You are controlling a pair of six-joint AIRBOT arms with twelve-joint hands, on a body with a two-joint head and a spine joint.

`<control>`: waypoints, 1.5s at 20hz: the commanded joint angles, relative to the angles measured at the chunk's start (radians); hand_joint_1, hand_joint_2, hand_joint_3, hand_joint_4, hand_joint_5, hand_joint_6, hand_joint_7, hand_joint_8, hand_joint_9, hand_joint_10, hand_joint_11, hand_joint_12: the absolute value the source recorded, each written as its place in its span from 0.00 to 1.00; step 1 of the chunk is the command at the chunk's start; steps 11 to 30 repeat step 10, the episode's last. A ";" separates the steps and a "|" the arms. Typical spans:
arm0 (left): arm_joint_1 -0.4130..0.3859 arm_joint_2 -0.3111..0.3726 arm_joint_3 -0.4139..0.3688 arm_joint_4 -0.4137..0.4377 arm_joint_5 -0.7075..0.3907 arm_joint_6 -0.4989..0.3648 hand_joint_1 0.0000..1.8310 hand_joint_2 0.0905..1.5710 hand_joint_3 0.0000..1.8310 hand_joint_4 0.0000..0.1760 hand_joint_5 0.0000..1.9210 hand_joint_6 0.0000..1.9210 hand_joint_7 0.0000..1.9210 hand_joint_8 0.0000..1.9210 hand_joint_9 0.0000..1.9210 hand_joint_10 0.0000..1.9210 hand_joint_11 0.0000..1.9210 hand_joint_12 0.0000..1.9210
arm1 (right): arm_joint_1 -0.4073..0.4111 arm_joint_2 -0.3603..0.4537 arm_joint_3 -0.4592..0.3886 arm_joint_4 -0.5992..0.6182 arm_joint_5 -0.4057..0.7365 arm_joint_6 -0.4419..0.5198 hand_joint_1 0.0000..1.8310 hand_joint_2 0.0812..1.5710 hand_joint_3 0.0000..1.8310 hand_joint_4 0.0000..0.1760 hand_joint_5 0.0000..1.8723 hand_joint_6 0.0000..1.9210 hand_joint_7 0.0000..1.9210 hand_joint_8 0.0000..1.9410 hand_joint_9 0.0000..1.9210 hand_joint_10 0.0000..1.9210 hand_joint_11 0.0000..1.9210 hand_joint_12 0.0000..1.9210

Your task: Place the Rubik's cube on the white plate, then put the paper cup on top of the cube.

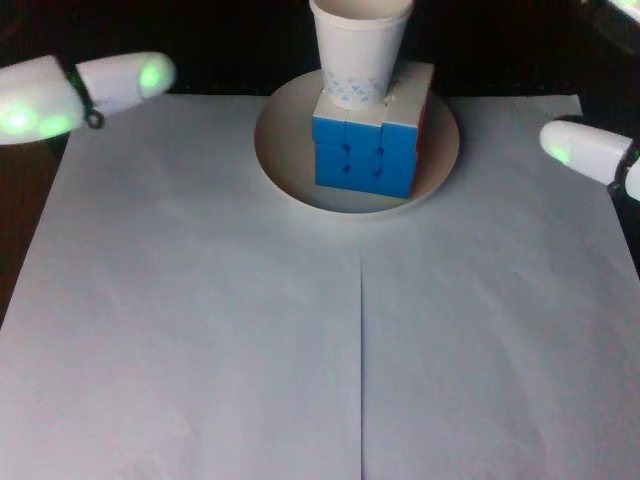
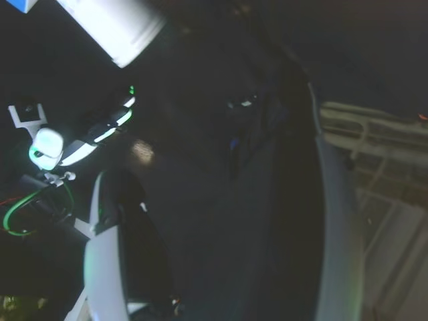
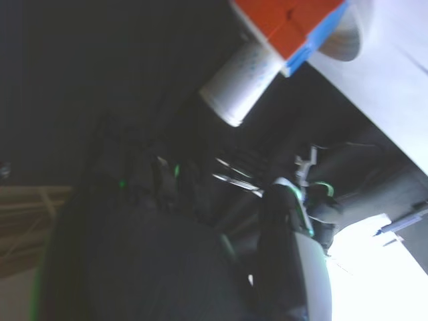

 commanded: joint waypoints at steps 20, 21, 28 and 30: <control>0.154 0.082 -0.091 -0.118 -0.336 0.075 0.38 0.73 0.00 0.80 0.00 0.00 0.00 0.00 0.00 0.00 0.00 0.07 | -0.009 0.053 -0.041 -0.002 0.201 0.001 0.11 0.79 0.00 0.39 0.00 0.00 0.00 0.00 0.00 0.00 0.00 0.00; 0.154 0.082 -0.091 -0.118 -0.336 0.075 0.38 0.73 0.00 0.80 0.00 0.00 0.00 0.00 0.00 0.00 0.00 0.07 | -0.009 0.053 -0.041 -0.002 0.201 0.001 0.11 0.79 0.00 0.39 0.00 0.00 0.00 0.00 0.00 0.00 0.00 0.00; 0.154 0.082 -0.091 -0.118 -0.336 0.075 0.38 0.73 0.00 0.80 0.00 0.00 0.00 0.00 0.00 0.00 0.00 0.07 | -0.009 0.053 -0.041 -0.002 0.201 0.001 0.11 0.79 0.00 0.39 0.00 0.00 0.00 0.00 0.00 0.00 0.00 0.00; 0.154 0.082 -0.091 -0.118 -0.336 0.075 0.38 0.73 0.00 0.80 0.00 0.00 0.00 0.00 0.00 0.00 0.00 0.07 | -0.009 0.053 -0.041 -0.002 0.201 0.001 0.11 0.79 0.00 0.39 0.00 0.00 0.00 0.00 0.00 0.00 0.00 0.00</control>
